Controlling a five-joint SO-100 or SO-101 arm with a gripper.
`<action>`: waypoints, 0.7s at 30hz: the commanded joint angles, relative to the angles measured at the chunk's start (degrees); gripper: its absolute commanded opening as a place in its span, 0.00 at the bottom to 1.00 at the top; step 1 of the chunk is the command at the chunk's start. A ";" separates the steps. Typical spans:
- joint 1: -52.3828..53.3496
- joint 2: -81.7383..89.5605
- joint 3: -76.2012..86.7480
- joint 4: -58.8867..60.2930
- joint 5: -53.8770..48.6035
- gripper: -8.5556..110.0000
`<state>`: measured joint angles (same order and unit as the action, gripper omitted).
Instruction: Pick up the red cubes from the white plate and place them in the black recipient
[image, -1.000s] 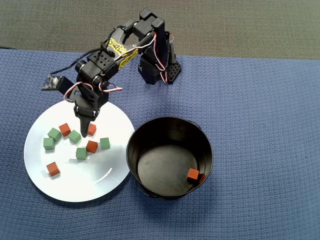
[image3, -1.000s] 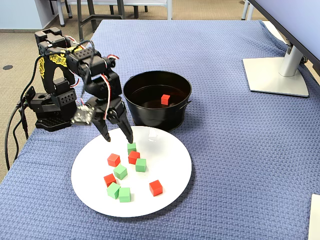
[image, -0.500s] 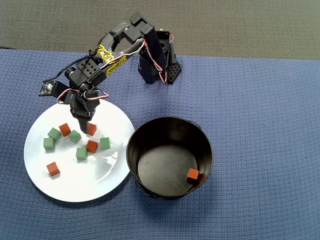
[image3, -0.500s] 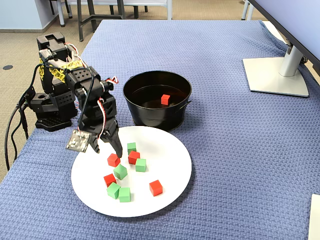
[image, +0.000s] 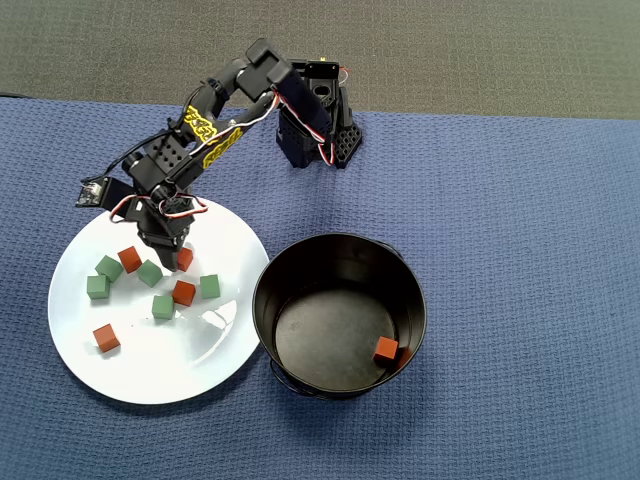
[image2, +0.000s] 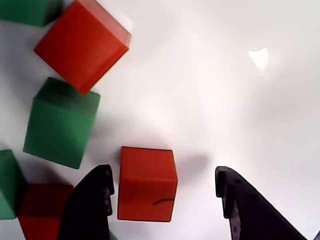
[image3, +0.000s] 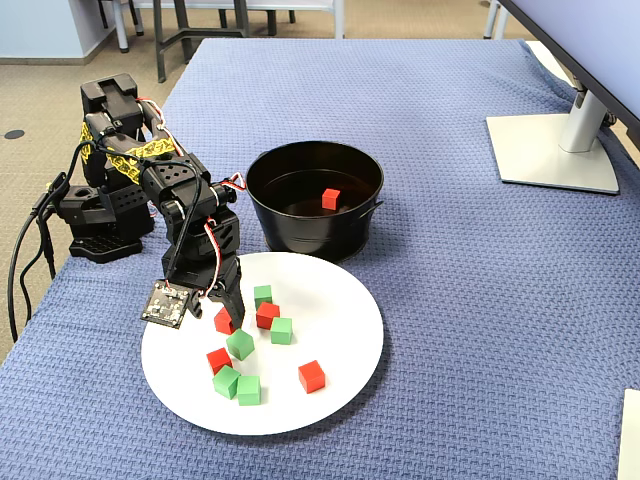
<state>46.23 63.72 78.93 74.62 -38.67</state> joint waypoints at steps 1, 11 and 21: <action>0.18 -0.97 -5.54 0.26 1.05 0.21; 0.35 -2.55 -8.17 1.14 2.20 0.14; 0.00 -1.14 -7.12 0.35 3.60 0.09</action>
<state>46.41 60.03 74.18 75.15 -36.39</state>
